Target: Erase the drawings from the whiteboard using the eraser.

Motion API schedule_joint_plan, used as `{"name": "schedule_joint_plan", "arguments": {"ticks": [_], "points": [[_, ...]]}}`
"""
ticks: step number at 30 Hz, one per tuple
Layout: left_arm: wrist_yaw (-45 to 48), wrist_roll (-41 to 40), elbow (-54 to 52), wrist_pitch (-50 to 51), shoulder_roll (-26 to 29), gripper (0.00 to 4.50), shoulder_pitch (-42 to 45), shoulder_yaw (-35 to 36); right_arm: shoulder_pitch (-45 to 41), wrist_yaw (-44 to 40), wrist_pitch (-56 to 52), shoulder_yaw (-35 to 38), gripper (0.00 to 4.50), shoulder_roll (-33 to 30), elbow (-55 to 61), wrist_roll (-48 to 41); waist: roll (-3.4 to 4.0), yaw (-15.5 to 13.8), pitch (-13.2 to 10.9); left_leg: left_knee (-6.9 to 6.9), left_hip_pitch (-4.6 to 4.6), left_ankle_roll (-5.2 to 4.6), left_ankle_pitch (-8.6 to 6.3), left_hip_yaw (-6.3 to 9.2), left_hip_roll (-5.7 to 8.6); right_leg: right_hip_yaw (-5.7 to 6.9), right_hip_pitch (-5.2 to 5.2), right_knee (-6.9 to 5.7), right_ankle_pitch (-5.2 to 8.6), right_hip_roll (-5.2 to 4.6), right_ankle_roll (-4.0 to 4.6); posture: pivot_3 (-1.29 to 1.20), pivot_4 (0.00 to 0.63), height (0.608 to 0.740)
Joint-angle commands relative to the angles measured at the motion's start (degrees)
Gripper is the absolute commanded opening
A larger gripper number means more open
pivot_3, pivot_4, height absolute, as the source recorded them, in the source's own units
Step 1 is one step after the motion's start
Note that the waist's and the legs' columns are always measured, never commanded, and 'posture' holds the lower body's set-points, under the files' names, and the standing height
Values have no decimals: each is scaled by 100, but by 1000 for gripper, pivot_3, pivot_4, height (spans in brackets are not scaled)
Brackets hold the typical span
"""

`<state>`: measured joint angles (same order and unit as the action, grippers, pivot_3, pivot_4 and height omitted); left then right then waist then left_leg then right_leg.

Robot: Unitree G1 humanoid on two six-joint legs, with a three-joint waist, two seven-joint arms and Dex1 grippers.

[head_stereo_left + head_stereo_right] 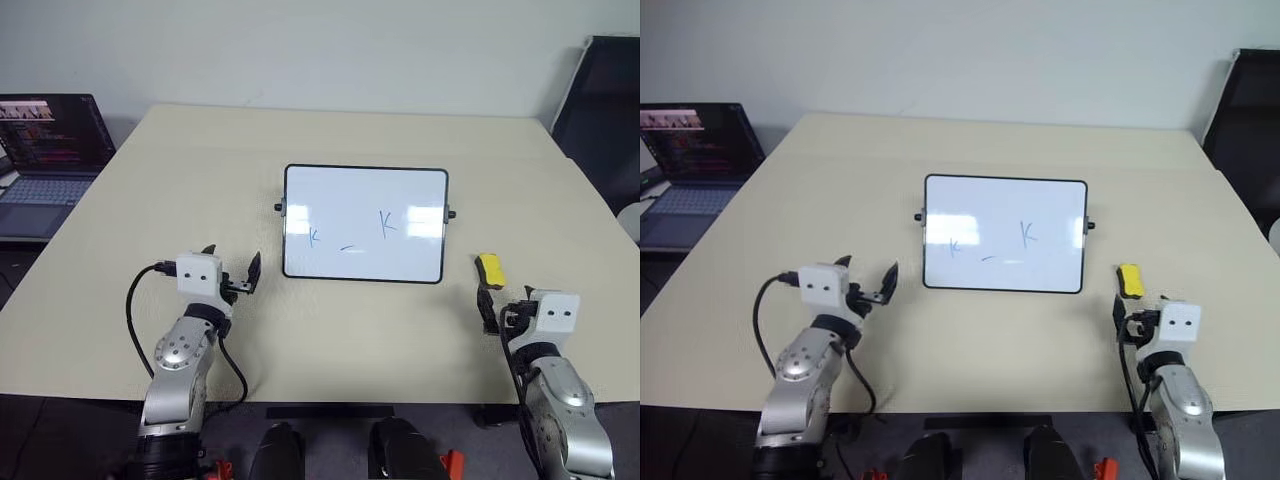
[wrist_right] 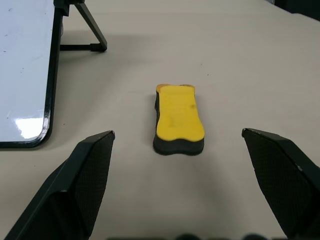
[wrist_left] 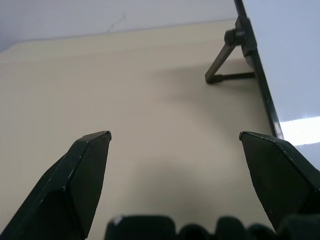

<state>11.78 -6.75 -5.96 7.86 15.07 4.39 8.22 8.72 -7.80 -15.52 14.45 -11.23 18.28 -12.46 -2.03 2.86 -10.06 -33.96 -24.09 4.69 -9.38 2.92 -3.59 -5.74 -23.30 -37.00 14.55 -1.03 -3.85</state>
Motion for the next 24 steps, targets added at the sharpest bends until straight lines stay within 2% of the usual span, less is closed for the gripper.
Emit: {"name": "schedule_joint_plan", "arguments": {"ticks": [1, 6, 11, 13, 20, 24], "points": [[-50, 143, -37, -8, -73, 4500, 126, -196, -16, 189, -357, 249, 4471, -25, 307, -139, 0, 0, 0, -1, 0, 0, 0, 0, 1, -1, 1, 0, 0, -1, 0, 0, 150, 740], [47, 52, 50, -47, 51, 4500, 220, -33, -67, 271, -772, 147, 4471, -28, 623, -186, 1, 14, 0, -1, 4, 0, 0, 1, 0, 1, -1, -4, 0, 0, 0, 0, 150, 740], [844, -347, -199, -203, 367, 4500, 264, -70, -131, 288, -821, -5, 4471, -63, 927, -136, 1, 27, 0, 3, 1, 3, -2, 0, -1, 2, -3, 0, 1, 0, 0, 0, 150, 740], [1153, -477, -210, -187, 540, 4500, 403, -77, -164, 208, -1151, 3, 4471, -11, 1143, -509, 1, 27, 0, 3, -1, 3, -2, 0, -2, 2, -6, -1, 1, 0, 0, 0, 150, 740], [2535, -1002, 242, -106, 1007, 4500, 1351, -336, -666, 588, -2401, -31, 4471, -74, 1613, -733, 1, 16, 0, -3, -3, 3, -2, 0, 1, 0, -3, 2, 0, -1, 0, 0, 150, 740], [3356, -1436, 317, 344, 942, 4500, 2270, -759, -1178, 601, -3081, 387, 4471, -473, 1634, -864, 3, 10, -4, 0, -19, 2, -1, 3, 0, 5, -15, -2, 1, 1, 0, 0, 150, 740]]}}
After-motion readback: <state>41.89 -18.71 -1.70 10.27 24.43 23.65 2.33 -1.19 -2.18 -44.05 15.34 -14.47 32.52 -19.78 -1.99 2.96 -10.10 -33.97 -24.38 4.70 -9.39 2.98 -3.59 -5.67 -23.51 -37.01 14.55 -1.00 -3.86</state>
